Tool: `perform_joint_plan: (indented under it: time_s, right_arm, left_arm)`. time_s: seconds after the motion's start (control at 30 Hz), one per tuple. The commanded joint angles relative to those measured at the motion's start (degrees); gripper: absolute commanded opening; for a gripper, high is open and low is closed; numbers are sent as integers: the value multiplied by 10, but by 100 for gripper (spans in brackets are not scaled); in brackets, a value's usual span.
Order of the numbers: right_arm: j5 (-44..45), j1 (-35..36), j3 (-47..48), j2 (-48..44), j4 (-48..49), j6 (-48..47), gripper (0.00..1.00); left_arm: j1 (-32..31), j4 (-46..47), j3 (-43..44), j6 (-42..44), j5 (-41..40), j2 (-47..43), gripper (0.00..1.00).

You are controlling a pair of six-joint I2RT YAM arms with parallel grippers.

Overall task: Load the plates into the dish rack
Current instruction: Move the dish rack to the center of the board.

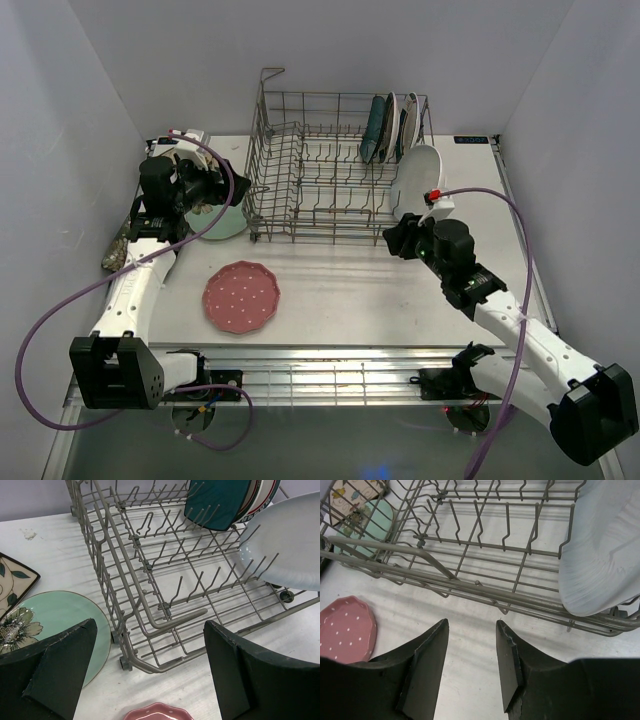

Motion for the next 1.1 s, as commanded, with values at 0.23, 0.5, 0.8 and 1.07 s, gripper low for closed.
perform_joint_plan:
  time_s: [0.23, 0.5, 0.8, 1.07]
  right_arm:
    - [11, 1, -18, 34, 60, 17, 46]
    - [37, 1, -5, 83, 75, 17, 45]
    - [65, 1, 8, 117, 95, 18, 44]
    - [81, 0, 29, 138, 92, 14, 44]
  left_arm:
    - [0, 19, 18, -21, 12, 6, 98]
    - [-9, 30, 24, -29, 13, 17, 98]
    - [-19, 35, 34, -30, 4, 34, 98]
    - [-30, 35, 55, -36, 1, 67, 98]
